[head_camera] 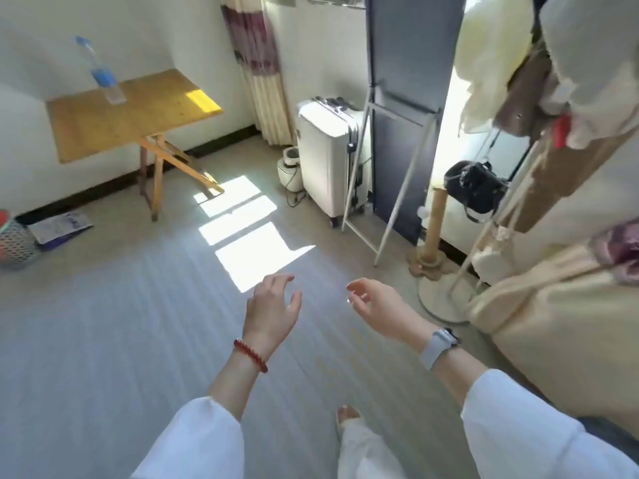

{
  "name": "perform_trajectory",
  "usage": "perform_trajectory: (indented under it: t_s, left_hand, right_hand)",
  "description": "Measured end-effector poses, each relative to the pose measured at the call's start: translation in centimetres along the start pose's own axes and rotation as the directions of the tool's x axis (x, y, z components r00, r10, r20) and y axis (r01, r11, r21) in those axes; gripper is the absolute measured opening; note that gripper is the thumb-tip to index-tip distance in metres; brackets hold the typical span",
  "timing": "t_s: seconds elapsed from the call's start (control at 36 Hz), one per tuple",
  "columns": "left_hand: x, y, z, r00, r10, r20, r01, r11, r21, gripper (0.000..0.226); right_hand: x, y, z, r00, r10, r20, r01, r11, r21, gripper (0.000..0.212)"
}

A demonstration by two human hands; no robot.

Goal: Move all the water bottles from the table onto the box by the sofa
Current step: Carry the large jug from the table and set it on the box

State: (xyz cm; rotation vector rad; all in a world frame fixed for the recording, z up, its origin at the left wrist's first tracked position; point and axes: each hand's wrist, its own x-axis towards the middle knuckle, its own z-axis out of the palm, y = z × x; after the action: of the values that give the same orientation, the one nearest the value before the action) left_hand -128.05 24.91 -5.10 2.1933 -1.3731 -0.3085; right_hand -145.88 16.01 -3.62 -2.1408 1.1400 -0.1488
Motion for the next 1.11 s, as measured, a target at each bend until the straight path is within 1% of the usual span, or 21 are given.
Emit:
perform_trajectory:
  t_s: [0.11, 0.19, 0.33, 0.47, 0.56, 0.72, 0.81, 0.94, 1.11]
  left_hand:
    - [9.5, -3.4, -4.9, 0.992, -0.074, -0.104, 0.077, 0.997, 0.022, 0.034]
    - [14.7, -6.2, -8.9, 0.972, -0.131, -0.193, 0.138, 0.99, 0.023, 0.034]
    - [20.7, -13.1, -14.4, 0.91, -0.278, -0.308, 0.296, 0.955, 0.013, 0.034]
    - [27.2, -22.2, -18.8, 0.837, -0.384, -0.389, 0.403, 0.914, -0.035, 0.033]
    - [32.3, -28.1, -22.1, 0.81, -0.402, -0.426, 0.42, 0.906, -0.055, 0.032]
    - [43.8, -38.5, -30.5, 0.795, -0.381, -0.472, 0.407, 0.912, -0.05, 0.032]
    - [49.7, -42.8, -34.1, 0.795, -0.369, -0.481, 0.397, 0.917, -0.048, 0.034]
    - [59.9, -48.9, -37.1, 0.818, -0.353, -0.454, 0.363, 0.929, -0.07, 0.035]
    - [71.9, -57.7, -38.4, 0.832, -0.366, -0.417, 0.365, 0.927, -0.087, 0.039]
  right_hand:
    - [11.7, -5.7, -1.0, 0.987, -0.153, 0.049, 0.154, 0.987, -0.032, 0.031]
    - [18.9, -10.9, -1.2, 0.959, -0.273, 0.071, 0.277, 0.96, -0.045, 0.032]
    - [29.4, -19.5, 0.6, 0.888, -0.438, 0.142, 0.448, 0.893, -0.047, 0.032]
    - [40.1, -27.1, 4.4, 0.829, -0.525, 0.195, 0.538, 0.843, -0.02, 0.032]
    - [47.0, -31.9, 6.8, 0.815, -0.544, 0.199, 0.557, 0.83, -0.015, 0.03]
    - [60.3, -42.6, 9.7, 0.821, -0.54, 0.184, 0.549, 0.836, 0.001, 0.029]
    - [66.2, -47.1, 10.4, 0.831, -0.535, 0.152, 0.538, 0.843, 0.024, 0.028]
    - [76.4, -51.8, 11.6, 0.857, -0.503, 0.113, 0.501, 0.864, 0.049, 0.028]
    - [91.0, -56.0, 14.4, 0.877, -0.476, 0.065, 0.47, 0.878, 0.087, 0.031]
